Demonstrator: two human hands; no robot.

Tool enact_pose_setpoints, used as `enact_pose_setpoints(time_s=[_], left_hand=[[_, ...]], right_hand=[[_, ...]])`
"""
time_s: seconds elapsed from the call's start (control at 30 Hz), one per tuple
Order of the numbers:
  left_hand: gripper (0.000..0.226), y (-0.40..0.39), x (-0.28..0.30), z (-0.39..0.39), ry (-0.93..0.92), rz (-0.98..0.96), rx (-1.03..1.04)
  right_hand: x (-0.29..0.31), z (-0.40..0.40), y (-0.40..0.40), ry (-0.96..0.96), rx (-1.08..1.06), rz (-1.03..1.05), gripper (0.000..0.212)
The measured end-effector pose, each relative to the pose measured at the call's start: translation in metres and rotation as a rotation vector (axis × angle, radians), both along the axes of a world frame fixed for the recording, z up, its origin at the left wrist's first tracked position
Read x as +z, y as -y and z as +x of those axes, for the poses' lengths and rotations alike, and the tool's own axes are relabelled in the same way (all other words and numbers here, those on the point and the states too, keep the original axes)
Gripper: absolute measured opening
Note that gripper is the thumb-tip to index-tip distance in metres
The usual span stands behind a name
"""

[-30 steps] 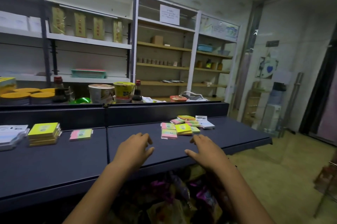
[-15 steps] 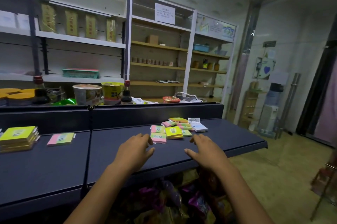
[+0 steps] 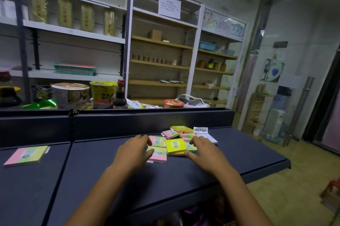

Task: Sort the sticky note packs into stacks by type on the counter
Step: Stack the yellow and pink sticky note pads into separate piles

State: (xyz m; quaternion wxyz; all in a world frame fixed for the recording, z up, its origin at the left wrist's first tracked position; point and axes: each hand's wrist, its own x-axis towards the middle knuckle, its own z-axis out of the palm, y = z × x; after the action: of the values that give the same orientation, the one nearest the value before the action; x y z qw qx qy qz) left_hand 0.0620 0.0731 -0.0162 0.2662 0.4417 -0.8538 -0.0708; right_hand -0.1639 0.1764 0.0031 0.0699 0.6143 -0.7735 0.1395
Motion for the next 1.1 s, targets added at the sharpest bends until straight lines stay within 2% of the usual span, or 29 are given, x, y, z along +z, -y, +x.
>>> enact_pose_setpoints(time_s=[0.23,0.63,0.8,1.0,1.1], left_hand=[[0.023,0.045,-0.011,-0.03,0.001,0.025,0.023],[0.028,0.105,-0.027,-0.074,0.002,0.096,0.14],[0.038,0.127,-0.033,-0.082,0.046,0.157,0.178],[0.064,0.146,-0.042,-0.08,0.074,0.262,0.174],[0.065,0.151,-0.046,-0.079,0.062,0.322,0.159]], right_hand=[[-0.007,-0.033,0.042,0.025,-0.002,0.006,0.044],[-0.012,-0.081,0.143,0.042,0.167,-0.03,0.035],[-0.01,-0.095,0.184,0.06,0.245,-0.051,0.04],[-0.013,-0.098,0.215,0.133,0.327,-0.094,0.038],[-0.015,-0.096,0.224,0.176,0.343,-0.108,0.037]])
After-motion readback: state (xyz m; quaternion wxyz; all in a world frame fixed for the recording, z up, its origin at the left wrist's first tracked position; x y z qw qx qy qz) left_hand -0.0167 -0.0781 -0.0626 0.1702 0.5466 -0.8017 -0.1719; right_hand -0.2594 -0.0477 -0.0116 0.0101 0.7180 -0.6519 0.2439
